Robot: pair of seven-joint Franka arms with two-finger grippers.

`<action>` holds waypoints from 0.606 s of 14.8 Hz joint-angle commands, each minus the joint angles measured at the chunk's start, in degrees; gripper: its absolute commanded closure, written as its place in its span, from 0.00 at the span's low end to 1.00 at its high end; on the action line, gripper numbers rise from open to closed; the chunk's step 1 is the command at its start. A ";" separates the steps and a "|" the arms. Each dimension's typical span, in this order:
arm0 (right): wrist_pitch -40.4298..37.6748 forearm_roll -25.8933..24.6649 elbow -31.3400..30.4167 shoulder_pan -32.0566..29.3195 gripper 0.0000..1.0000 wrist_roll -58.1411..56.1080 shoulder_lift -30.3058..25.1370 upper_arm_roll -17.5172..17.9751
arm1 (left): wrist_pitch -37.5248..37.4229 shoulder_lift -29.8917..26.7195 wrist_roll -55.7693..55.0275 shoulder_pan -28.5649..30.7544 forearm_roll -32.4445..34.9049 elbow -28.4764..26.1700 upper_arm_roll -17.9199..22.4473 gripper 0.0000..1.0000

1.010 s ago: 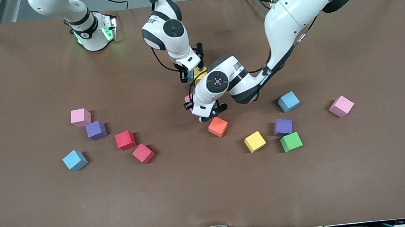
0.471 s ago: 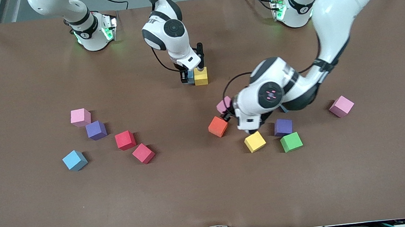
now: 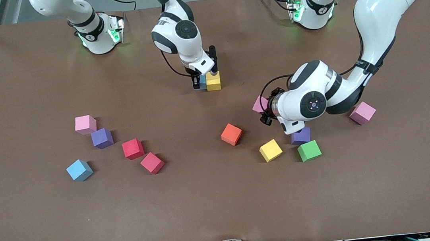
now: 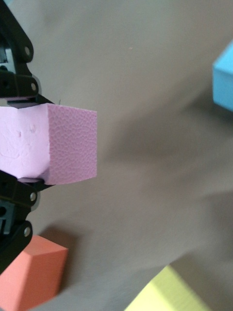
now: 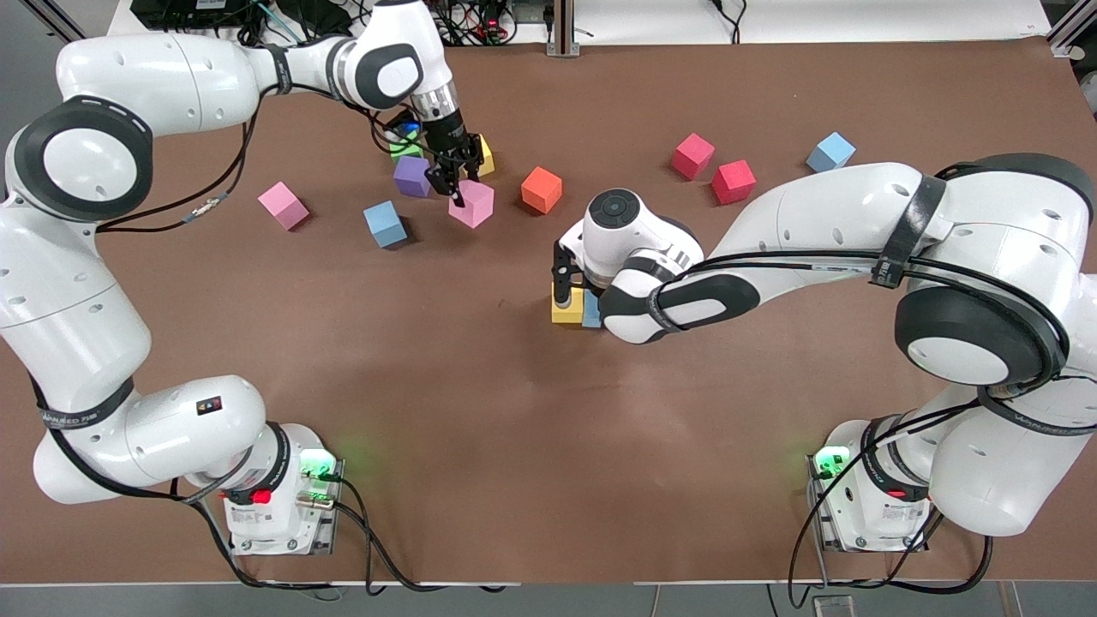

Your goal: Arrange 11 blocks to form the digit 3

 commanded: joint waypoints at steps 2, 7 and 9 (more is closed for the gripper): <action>1.01 -2.70 1.21 -0.89 0.53 0.90 2.85 -0.71 | 6.38 -2.96 -19.09 0.32 6.01 -6.82 -0.60 0.70; -0.48 -2.71 1.30 -1.16 0.00 0.99 2.51 -0.97 | 18.30 -7.51 -40.27 0.15 12.36 -15.95 -2.53 0.70; -3.11 -2.70 1.30 -1.16 0.00 1.08 1.45 -1.14 | 26.74 -12.34 -44.78 0.06 13.24 -22.36 -2.54 0.70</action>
